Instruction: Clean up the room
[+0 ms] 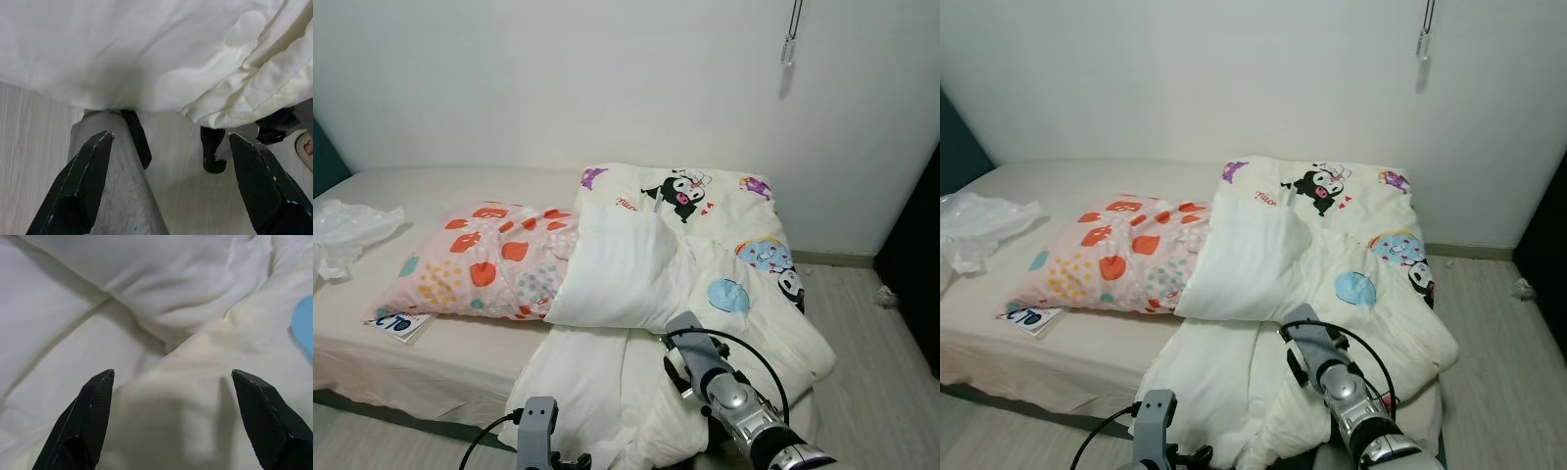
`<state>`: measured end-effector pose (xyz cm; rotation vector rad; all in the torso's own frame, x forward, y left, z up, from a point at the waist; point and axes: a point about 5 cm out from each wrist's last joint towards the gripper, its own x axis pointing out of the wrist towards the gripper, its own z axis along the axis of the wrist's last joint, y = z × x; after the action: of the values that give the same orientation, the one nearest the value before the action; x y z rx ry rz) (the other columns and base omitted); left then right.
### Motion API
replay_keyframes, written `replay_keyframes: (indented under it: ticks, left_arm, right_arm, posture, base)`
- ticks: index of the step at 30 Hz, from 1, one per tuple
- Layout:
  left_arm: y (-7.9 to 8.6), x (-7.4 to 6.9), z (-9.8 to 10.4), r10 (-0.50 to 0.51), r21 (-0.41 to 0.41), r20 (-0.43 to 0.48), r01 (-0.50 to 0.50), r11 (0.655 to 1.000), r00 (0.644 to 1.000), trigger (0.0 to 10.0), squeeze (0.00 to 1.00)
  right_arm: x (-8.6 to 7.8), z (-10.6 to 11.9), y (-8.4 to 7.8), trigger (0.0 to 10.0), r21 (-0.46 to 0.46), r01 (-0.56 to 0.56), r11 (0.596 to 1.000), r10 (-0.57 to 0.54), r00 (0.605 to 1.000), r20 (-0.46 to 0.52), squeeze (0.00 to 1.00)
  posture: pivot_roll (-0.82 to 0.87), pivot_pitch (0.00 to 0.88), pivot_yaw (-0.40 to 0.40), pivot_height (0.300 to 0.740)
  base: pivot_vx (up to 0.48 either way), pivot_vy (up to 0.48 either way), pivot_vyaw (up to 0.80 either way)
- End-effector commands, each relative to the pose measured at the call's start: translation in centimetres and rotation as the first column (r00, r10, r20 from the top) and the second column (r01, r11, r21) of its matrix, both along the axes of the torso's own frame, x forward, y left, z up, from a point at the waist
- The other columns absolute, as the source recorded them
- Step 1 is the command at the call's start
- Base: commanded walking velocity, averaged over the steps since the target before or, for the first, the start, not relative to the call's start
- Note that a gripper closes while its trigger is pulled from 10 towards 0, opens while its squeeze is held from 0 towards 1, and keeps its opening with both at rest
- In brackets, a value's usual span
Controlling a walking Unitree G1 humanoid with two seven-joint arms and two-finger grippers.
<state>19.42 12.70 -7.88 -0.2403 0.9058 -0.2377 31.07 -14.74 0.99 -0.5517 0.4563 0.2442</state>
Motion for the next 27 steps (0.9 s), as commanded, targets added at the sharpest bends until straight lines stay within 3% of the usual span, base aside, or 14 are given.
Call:
replay_keyframes:
  ticks: [1,3,7,12,13,15,17,20,27]
  left_arm:
    - [1.0,-0.5,-0.3,-0.008,0.027,-0.008,0.008,1.0,1.0,10.0,0.0]
    - [1.3,-1.0,-0.5,-0.013,0.032,-0.016,0.013,0.999,1.0,10.0,0.0]
    - [1.8,-1.2,-0.5,-0.01,0.036,-0.012,0.01,0.999,1.0,10.0,0.0]
    - [2.9,0.0,0.2,0.048,0.02,0.054,-0.05,0.999,0.997,10.0,0.0]
    - [3.8,1.0,0.9,0.083,0.009,0.108,-0.085,0.996,0.991,10.0,0.0]
    - [4.6,1.7,1.5,0.104,0.004,0.148,-0.106,0.994,0.984,10.0,0.0]
    - [4.6,1.7,1.5,0.104,0.004,0.148,-0.106,0.994,0.984,10.0,0.0]
    - [5.8,2.3,2.1,0.127,-0.003,0.198,-0.129,0.992,0.972,10.0,0.0]
    - [5.8,1.7,2.0,0.108,-0.008,0.212,-0.109,0.994,0.971,10.0,0.0]
  right_arm:
    - [0.1,-0.1,-0.1,10.0,-0.061,0.008,0.998,-0.008,1.0,-0.011,0.0]
    - [0.6,0.2,-0.6,10.0,-0.11,0.089,0.99,-0.092,0.996,-0.019,0.0]
    - [0.7,0.3,-0.5,10.0,-0.091,0.129,0.987,-0.132,0.991,-0.027,0.0]
    - [0.9,0.5,-0.5,10.0,-0.064,0.161,0.985,-0.162,0.986,-0.024,0.0]
    - [1.1,0.7,-0.2,10.0,-0.009,0.166,0.986,-0.166,0.986,-0.026,0.0]
    - [1.5,1.1,0.5,10.0,0.072,0.172,0.982,-0.171,0.985,-0.026,0.0]
    - [1.5,1.1,0.5,10.0,0.072,0.172,0.982,-0.171,0.985,-0.026,0.0]
    - [1.7,1.5,1.6,10.0,0.175,0.16,0.972,-0.154,0.987,-0.048,0.0]
    - [1.3,0.8,1.1,10.0,0.113,0.203,0.973,-0.195,0.978,-0.079,0.0]
  posture:
    - [-0.11,0.034,0.074,0.615]
    - [-0.09,0.054,0.076,0.615]
    - [-0.07,0.07,0.076,0.615]
    - [-0.03,0.109,0.076,0.615]
    - [0.0,0.129,0.079,0.615]
    - [0.02,0.148,0.08,0.615]
    - [0.02,0.148,0.08,0.615]
    - [0.04,0.179,0.082,0.615]
    - [0.05,0.218,0.085,0.6]
  base:
    - [0.0,0.0,0.0]
    - [0.0,0.0,0.0]
    - [0.0,0.0,0.0]
    - [0.0,0.0,0.0]
    - [0.0,0.0,0.0]
    - [0.0,0.0,0.0]
    - [0.0,0.0,0.0]
    - [0.0,0.0,0.0]
    - [0.0,0.0,0.0]
